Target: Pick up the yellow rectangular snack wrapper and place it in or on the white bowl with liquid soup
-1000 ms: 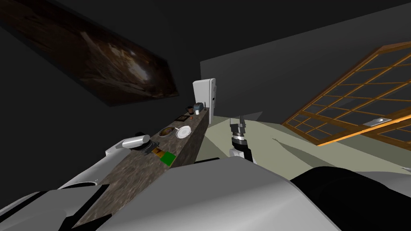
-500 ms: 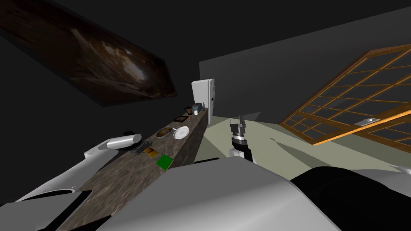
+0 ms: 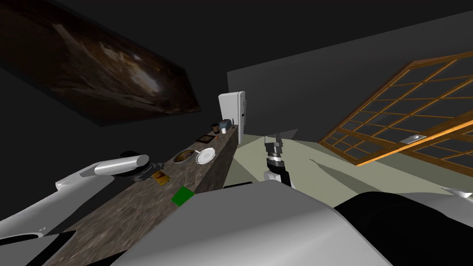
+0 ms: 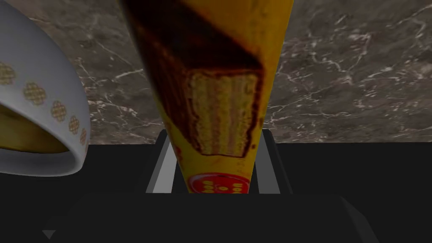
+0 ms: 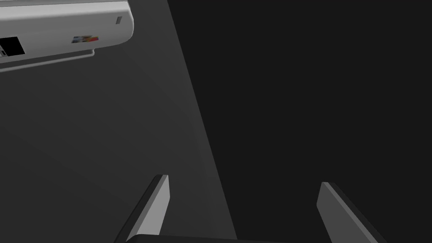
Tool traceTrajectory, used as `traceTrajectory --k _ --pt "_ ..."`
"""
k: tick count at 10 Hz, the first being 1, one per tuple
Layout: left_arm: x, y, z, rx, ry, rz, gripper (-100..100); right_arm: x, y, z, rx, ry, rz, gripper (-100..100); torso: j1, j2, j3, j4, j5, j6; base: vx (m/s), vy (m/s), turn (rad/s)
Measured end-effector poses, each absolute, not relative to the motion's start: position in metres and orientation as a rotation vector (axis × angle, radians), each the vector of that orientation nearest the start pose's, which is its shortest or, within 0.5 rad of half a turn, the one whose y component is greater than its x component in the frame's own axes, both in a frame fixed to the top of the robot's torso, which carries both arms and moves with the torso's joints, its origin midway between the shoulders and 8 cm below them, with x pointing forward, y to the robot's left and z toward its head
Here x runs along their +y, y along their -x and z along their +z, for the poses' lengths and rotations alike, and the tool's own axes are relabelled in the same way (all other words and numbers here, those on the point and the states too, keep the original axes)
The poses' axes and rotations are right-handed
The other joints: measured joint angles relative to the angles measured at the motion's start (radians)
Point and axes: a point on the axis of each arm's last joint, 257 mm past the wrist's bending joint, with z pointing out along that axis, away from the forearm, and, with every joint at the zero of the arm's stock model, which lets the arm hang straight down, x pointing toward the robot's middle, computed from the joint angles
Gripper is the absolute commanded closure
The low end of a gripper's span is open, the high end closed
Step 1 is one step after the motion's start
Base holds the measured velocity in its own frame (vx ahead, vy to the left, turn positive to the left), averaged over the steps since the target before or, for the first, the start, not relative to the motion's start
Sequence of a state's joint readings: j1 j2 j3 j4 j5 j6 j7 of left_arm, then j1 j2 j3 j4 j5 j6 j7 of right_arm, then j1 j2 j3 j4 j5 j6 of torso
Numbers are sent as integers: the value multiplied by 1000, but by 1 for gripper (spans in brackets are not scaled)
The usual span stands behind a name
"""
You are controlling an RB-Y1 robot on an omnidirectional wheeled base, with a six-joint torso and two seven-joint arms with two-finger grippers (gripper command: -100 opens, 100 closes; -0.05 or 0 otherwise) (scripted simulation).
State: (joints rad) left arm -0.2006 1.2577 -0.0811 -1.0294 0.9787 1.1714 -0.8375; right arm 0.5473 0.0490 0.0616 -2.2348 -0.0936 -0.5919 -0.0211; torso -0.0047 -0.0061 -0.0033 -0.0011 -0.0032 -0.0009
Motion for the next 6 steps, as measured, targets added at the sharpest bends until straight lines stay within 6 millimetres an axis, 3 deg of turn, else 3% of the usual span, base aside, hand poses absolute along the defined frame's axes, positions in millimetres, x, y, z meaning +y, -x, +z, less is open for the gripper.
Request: traceTrajectory --k 6 --pt "735 -321 -211 2307 1459 338 100 -282 -334 6 493 -765 1414 0 -2 -4 -2 0 0 2 119 -27 -84"
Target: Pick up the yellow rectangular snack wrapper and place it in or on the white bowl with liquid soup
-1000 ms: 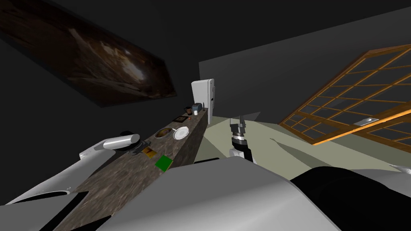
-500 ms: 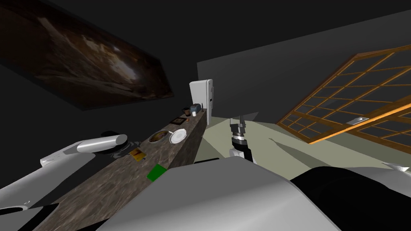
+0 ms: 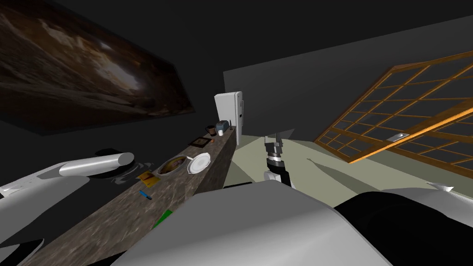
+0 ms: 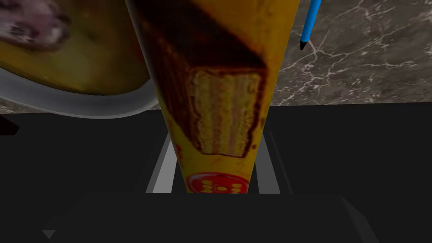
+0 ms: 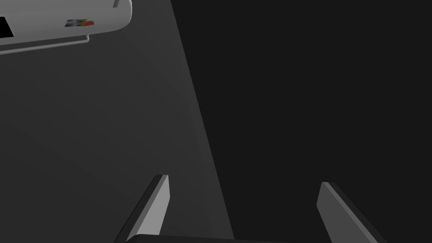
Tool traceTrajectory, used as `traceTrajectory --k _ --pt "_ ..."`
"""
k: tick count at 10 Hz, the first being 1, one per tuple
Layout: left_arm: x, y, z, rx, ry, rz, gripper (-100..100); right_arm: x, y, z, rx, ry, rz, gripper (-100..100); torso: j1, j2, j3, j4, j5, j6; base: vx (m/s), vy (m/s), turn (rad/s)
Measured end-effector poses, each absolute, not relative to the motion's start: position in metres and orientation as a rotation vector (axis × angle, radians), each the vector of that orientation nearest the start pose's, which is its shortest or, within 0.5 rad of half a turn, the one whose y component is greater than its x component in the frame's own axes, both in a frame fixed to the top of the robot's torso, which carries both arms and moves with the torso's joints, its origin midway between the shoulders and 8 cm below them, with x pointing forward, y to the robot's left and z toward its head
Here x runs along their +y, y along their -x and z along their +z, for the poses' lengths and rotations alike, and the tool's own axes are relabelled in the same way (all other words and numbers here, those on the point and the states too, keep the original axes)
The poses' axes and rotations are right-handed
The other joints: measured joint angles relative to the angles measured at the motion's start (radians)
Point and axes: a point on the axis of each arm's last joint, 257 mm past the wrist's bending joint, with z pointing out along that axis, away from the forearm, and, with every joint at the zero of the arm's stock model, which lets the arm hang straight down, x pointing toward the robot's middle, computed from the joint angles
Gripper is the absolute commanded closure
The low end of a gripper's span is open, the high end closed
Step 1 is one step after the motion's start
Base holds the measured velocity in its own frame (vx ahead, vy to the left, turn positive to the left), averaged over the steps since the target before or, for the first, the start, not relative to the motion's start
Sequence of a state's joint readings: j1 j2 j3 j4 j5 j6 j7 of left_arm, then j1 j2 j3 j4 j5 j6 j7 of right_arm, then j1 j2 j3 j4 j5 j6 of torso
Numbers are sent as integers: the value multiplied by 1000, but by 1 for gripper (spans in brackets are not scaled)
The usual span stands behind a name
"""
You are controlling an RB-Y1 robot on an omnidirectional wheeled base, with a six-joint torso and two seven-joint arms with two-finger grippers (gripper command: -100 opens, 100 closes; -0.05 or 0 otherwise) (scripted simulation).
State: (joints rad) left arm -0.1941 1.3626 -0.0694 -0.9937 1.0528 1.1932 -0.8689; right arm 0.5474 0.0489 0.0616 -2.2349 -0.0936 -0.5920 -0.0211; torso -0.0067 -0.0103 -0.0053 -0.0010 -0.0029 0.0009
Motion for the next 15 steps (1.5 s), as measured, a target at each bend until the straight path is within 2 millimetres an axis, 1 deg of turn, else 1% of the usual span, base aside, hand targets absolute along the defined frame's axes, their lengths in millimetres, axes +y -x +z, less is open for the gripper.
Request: traceTrajectory --k 2,5,15 --pt "731 -318 -204 2305 1499 313 100 -282 -334 6 493 -765 1414 0 1 4 2 1 0 -2 58 -5 -54" --pt "723 -313 -200 2307 1578 265 100 -282 -334 6 493 -765 1414 0 3 9 5 1 1 -4 28 8 -54" --pt "675 -305 -182 2333 1852 42 100 -282 -334 6 493 -765 1414 0 3 14 9 4 1 -4 9 18 -46"
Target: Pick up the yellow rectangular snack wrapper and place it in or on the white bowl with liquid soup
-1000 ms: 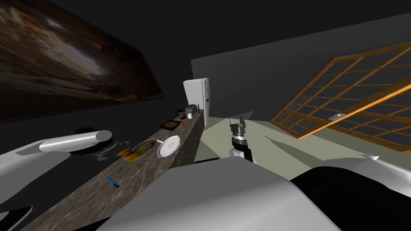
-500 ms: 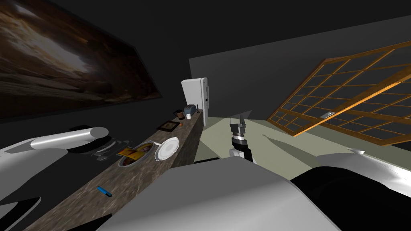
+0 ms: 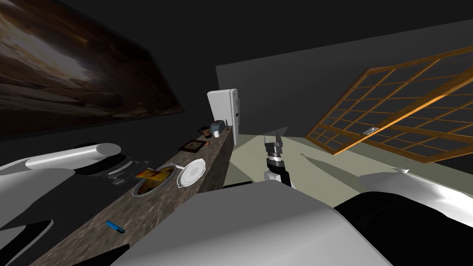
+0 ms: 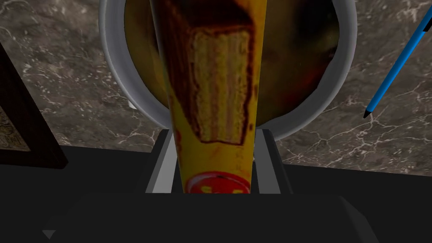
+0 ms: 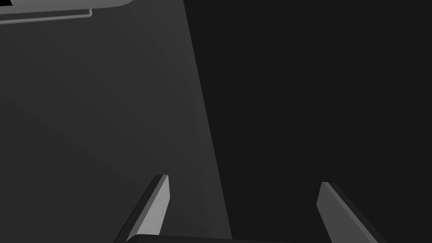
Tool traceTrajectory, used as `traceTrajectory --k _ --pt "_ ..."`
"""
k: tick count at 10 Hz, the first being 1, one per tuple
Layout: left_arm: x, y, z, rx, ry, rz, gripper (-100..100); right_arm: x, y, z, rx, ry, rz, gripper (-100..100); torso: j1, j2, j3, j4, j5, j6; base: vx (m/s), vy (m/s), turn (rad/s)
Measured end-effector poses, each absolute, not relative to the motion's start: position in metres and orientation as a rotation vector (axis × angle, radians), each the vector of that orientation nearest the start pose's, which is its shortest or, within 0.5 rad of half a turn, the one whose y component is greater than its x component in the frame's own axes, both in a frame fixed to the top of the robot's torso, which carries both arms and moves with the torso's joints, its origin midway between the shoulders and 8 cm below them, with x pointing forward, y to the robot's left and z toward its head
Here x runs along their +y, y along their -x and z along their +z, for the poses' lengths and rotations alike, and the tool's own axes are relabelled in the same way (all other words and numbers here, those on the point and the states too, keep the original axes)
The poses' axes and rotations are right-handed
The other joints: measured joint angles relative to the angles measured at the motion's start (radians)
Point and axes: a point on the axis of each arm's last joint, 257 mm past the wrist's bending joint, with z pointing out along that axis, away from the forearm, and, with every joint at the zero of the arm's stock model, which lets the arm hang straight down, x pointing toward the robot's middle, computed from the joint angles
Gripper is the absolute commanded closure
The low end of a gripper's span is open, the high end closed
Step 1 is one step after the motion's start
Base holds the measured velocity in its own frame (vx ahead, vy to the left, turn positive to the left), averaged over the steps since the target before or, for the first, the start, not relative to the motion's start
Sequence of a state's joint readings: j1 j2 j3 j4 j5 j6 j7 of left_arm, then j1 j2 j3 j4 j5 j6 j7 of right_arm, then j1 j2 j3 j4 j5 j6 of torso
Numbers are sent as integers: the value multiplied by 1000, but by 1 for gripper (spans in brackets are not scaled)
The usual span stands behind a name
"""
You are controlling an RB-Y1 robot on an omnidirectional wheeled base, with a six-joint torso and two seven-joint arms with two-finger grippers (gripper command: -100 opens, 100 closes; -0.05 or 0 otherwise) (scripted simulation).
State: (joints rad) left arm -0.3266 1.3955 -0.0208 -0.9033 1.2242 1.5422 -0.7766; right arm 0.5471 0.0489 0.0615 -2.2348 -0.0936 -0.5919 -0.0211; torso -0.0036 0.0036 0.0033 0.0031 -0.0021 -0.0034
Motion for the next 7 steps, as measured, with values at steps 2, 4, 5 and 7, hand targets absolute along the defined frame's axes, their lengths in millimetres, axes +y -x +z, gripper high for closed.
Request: traceTrajectory --k 2,4,5,7 --pt "668 -305 -178 2337 1887 3 100 -282 -334 6 493 -765 1414 0 0 1 0 0 0 0 -6 10 -17" --pt "667 -305 -178 2338 1891 0 -100 -282 -334 6 493 -765 1414 0 -1 0 0 0 -1 0 0 0 0" --pt "667 -305 -178 2338 1891 0 -100 -282 -334 6 493 -765 1414 0 -1 0 0 0 -1 0 0 0 0" --pt "667 -305 -178 2338 1891 0 -100 -282 -334 6 493 -765 1414 0 -1 0 0 0 -1 0 0 0 0"
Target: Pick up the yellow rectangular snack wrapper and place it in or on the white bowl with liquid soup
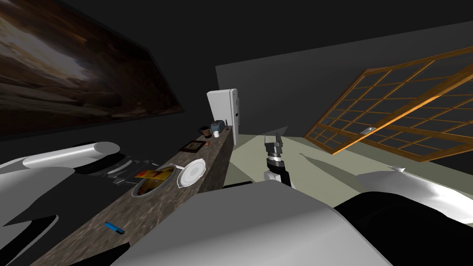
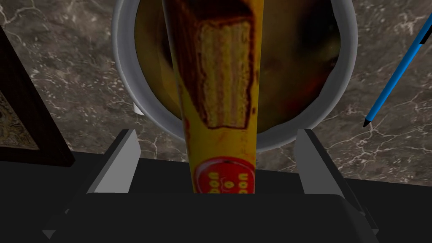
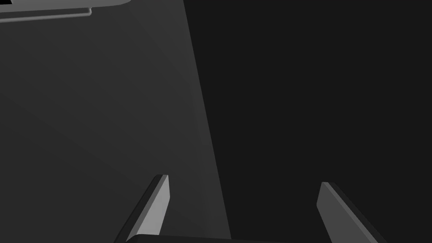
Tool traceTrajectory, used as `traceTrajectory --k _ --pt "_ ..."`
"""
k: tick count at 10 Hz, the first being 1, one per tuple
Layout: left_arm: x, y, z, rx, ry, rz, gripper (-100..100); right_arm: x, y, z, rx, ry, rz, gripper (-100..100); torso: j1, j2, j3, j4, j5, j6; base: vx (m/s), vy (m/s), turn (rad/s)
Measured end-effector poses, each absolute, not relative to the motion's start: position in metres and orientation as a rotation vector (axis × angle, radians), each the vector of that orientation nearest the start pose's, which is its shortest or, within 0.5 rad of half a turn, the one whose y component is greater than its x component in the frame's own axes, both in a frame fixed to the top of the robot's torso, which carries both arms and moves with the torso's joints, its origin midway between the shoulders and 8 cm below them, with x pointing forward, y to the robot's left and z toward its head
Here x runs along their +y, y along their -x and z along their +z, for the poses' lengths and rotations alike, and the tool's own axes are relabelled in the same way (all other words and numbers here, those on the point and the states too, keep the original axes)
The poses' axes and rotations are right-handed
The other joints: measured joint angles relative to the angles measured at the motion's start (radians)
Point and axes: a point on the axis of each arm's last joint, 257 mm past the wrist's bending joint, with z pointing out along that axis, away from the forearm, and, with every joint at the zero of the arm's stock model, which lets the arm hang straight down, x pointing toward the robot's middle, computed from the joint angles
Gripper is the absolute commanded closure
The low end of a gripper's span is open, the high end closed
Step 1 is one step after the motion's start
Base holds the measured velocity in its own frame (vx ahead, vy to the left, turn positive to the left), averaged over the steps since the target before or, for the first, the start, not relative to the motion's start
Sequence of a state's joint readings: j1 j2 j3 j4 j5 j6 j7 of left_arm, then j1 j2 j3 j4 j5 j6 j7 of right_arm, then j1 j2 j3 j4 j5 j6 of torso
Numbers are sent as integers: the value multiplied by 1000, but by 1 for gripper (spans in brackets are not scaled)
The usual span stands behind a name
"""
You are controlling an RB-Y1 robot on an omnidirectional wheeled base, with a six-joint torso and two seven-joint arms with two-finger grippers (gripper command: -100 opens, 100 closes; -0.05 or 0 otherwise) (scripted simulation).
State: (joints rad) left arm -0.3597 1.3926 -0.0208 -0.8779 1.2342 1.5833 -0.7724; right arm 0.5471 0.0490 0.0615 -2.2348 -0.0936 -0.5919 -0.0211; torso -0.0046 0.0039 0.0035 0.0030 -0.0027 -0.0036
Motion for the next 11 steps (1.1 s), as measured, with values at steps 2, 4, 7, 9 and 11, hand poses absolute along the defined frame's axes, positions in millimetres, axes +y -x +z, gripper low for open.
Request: traceTrajectory --k 2,4,7,9,11 --pt "667 -305 -178 2338 1891 0 -100 -282 -334 6 493 -765 1414 0 0 0 0 0 0 0 13 -1 9" --pt "668 -301 -159 2343 1888 -1 -100 -282 -334 6 493 -765 1414 0 0 -3 -1 0 0 0 58 0 18" --pt "669 -294 -141 2354 1887 -1 0 -282 -334 6 493 -765 1414 0 0 -2 -2 -1 0 0 28 -1 7" --pt "669 -295 -141 2353 1887 -1 0 -282 -334 6 493 -765 1414 0 0 0 0 0 0 0 0 0 0" --pt "669 -295 -141 2353 1887 -1 0 -282 -334 6 493 -765 1414 0 0 0 0 0 0 0 0 0 0"
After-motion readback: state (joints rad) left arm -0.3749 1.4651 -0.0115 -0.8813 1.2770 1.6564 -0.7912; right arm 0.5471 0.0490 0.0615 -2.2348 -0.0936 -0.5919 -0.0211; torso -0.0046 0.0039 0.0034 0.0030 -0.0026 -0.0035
